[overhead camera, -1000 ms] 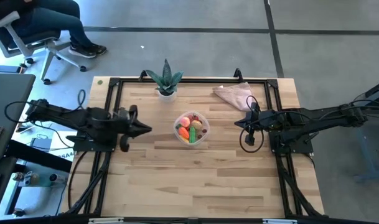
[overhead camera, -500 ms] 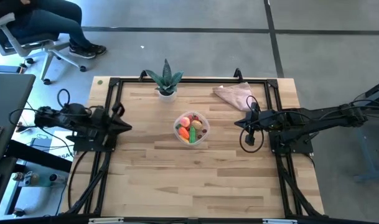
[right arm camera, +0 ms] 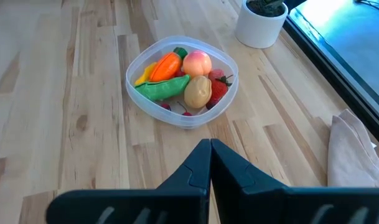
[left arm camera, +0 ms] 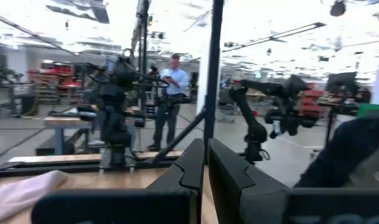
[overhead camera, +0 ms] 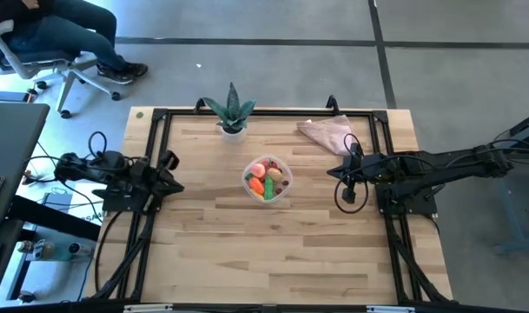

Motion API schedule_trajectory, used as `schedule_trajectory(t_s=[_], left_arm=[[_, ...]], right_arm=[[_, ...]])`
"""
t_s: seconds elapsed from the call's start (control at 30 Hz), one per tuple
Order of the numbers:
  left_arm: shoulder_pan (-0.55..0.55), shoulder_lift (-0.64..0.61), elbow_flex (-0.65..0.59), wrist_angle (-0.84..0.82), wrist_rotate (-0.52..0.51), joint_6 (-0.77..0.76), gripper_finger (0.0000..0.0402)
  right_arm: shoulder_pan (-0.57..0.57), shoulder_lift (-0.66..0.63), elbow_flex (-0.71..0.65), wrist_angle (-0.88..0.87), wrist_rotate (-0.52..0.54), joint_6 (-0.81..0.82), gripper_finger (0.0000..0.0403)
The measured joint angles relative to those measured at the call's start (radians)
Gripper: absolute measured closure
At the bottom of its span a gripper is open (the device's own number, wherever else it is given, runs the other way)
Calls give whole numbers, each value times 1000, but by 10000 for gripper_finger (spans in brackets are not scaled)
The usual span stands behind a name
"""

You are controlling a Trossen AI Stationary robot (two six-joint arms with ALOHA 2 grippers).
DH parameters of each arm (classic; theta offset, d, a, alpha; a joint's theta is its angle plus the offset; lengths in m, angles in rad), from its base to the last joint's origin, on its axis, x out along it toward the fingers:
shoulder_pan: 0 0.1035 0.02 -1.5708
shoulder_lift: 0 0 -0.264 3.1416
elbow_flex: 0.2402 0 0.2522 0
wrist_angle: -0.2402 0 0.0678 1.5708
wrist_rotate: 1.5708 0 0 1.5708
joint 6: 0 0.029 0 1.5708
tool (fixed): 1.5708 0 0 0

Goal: Pick and placing Produce into tupperware
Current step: Return to Home Position

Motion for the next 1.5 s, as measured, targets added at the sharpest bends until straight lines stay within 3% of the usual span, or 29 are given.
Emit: schedule_trajectory(t_s=[0.3, 0.57, 0.83, 1.5], left_arm=[[0, -5, -146, 123, 8, -30, 390], [0, -5, -197, 157, -11, -38, 390], [0, -5, -204, 87, -64, -38, 389], [0, -4, -204, -64, -64, -39, 389]], right_arm=[[0, 0, 0, 0, 0, 0, 402], [0, 0, 0, 0, 0, 0, 402], [0, 0, 0, 0, 0, 0, 402], [0, 0, 0, 0, 0, 0, 402]])
